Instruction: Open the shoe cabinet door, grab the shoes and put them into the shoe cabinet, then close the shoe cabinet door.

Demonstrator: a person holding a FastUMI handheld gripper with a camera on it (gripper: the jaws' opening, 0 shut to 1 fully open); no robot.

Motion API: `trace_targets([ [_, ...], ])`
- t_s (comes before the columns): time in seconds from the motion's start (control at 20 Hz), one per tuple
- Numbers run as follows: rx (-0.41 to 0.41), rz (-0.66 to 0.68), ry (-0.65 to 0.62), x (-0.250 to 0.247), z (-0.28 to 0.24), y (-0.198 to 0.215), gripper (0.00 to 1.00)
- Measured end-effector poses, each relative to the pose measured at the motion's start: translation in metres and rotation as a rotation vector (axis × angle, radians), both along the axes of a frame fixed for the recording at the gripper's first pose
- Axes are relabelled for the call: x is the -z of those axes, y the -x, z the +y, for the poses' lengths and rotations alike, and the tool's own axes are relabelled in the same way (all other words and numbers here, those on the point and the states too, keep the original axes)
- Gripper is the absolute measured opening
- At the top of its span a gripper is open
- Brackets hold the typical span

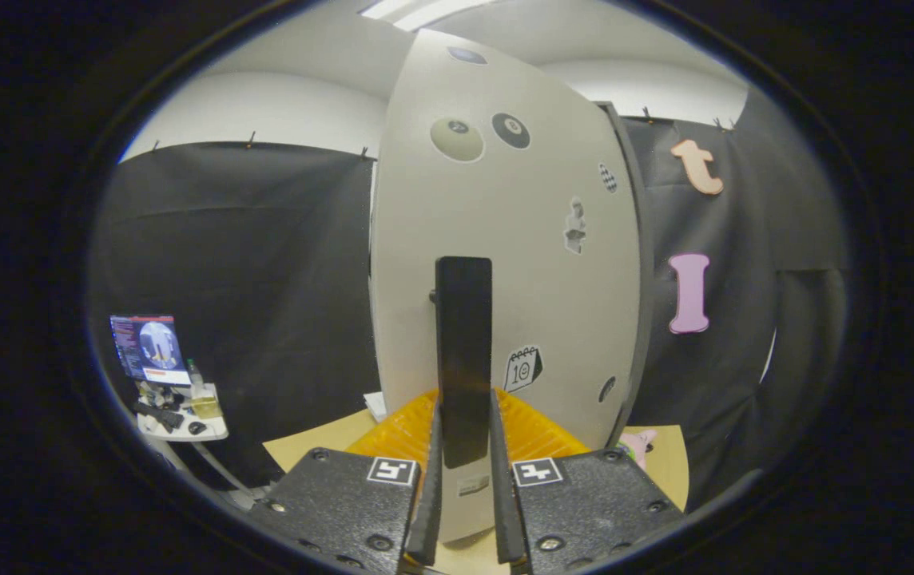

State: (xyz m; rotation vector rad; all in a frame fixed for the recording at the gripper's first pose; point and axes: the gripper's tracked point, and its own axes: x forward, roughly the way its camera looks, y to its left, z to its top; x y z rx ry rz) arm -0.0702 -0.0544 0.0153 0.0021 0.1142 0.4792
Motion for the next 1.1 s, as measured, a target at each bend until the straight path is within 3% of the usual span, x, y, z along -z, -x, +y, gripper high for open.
trace_targets([
  [0.3, 0.086, -0.011, -0.002, 0.003, -0.047, 0.011, 0.30],
  [0.5, 0.139, -0.012, 0.003, 0.005, -0.067, 0.014, 0.23],
  [0.9, 0.365, -0.042, 0.036, 0.005, -0.139, 0.000, 0.15],
  [1.1, 0.365, -0.041, 0.006, 0.005, -0.164, -0.002, 0.04],
])
